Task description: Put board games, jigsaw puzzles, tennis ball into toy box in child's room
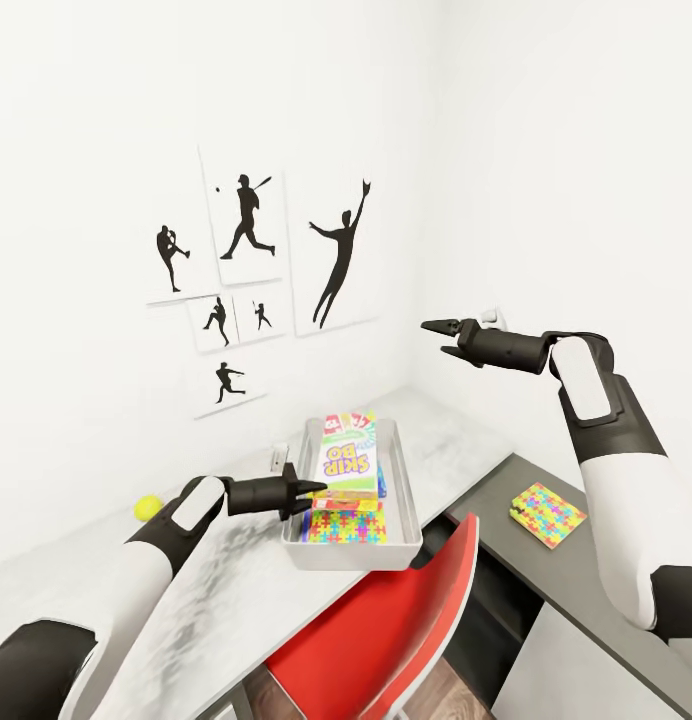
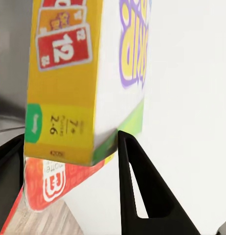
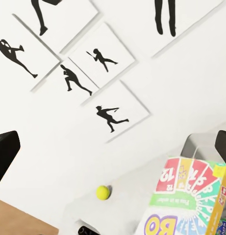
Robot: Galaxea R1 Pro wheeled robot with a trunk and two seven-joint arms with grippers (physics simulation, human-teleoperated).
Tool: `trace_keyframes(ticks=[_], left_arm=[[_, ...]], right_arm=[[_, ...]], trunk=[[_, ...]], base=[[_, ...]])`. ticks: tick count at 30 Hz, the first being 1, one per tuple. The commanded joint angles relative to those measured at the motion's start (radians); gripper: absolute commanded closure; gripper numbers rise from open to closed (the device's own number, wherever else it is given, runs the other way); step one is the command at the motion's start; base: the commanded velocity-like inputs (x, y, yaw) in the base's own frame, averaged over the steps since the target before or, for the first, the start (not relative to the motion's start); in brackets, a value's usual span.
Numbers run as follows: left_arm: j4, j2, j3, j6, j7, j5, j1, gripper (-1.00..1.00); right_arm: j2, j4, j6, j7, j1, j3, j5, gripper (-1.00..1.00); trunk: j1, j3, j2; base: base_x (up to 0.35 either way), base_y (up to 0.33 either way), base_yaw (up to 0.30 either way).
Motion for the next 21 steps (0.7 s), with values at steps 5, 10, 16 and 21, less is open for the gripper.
trace_keyframes(ticks=[5,10,16,21], left_arm=[[-0.002,0.000,-0.005,-0.001,-0.011,-0.018,-0.001,1.00],[-0.008,0.001,-0.005,-0.002,-0.011,-0.020,-0.001,1.00],[-0.028,0.001,-0.005,-0.003,-0.010,-0.023,-0.001,1.00],[-0.067,0.002,-0.005,-0.005,-0.007,-0.026,-0.002,1.00]], right_arm=[[0.001,0.000,0.004,0.010,-0.001,-0.001,0.010,-1.00],[0.001,0.000,0.004,0.010,-0.002,-0.001,0.010,-1.00],[0.002,0.000,0.004,0.010,-0.001,0.000,0.010,-1.00],[0.002,0.000,0.004,0.010,-0.001,0.000,0.010,-1.00]], trunk=[[0.001,-0.009,-0.002],[0.001,-0.017,-0.002],[0.001,-0.027,-0.002],[0.001,-0.035,-0.002]], base=[[0.000,0.000,0.000],[0.000,0.000,0.000],[0.000,0.000,0.000],[0.000,0.000,0.000]])
